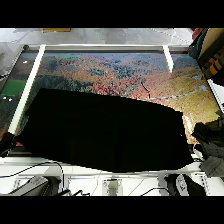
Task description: Fold the clothes and pants, and hang the long-sleeved shirts on hangers.
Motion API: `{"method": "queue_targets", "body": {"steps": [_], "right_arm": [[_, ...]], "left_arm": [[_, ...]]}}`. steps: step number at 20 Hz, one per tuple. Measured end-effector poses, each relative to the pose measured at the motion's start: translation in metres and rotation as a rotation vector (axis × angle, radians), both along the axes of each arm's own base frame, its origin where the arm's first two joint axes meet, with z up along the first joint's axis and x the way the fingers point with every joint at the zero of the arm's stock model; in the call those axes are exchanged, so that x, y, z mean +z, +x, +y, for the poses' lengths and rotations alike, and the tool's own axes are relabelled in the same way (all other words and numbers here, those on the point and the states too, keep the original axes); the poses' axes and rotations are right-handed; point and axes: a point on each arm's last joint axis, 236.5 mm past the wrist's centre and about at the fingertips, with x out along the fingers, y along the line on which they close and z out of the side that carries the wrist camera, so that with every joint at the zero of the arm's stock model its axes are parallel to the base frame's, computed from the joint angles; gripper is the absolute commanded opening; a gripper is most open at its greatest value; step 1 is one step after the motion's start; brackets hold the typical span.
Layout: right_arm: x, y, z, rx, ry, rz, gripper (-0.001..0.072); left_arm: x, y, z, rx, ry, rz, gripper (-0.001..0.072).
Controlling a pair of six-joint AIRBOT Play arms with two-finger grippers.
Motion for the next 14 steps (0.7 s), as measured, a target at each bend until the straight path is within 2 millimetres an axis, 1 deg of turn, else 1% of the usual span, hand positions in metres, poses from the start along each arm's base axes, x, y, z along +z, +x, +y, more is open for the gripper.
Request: {"method": "queue_targets", "body": {"steps": [2, 3, 4, 5, 7, 11, 12, 14], "right_arm": [[-0.013, -0.022, 0.009, -0.005, 0.028, 0.079, 0.0019], [-0.022, -0.033, 0.015, -0.005, 0.050, 0.123, 0.0096], [-0.032, -0.041, 0.019, -0.009, 0.066, 0.156, 0.0350], [-0.042, -0.048, 0.020, -0.013, 0.069, 0.189, 0.0516], [-0.060, -0.057, 0.011, -0.029, 0.036, 0.233, 0.0517], [-0.087, -0.084, -0.025, -0.060, -0.070, 0.375, 0.0511], [-0.093, -0.087, -0.031, -0.072, -0.068, 0.400, 0.0511], [-0.104, -0.095, -0.035, -0.074, -0.027, 0.446, 0.0511]], "left_arm": [[0.001, 0.001, 0.002, -0.007, 0.020, -0.008, 0.0008], [0.001, 0.002, 0.003, -0.010, 0.024, -0.009, 0.0009], [0.001, 0.002, 0.004, -0.014, 0.032, -0.010, 0.0008], [0.001, 0.003, 0.004, -0.015, 0.037, -0.010, 0.0008], [0.001, 0.005, 0.003, -0.024, 0.045, -0.011, 0.0009], [0.001, 0.014, -0.004, -0.059, 0.053, -0.012, 0.0008], [0.001, 0.016, -0.006, -0.069, 0.057, -0.012, 0.0008], [0.001, 0.021, -0.012, -0.090, 0.060, -0.012, 0.0008]]}}
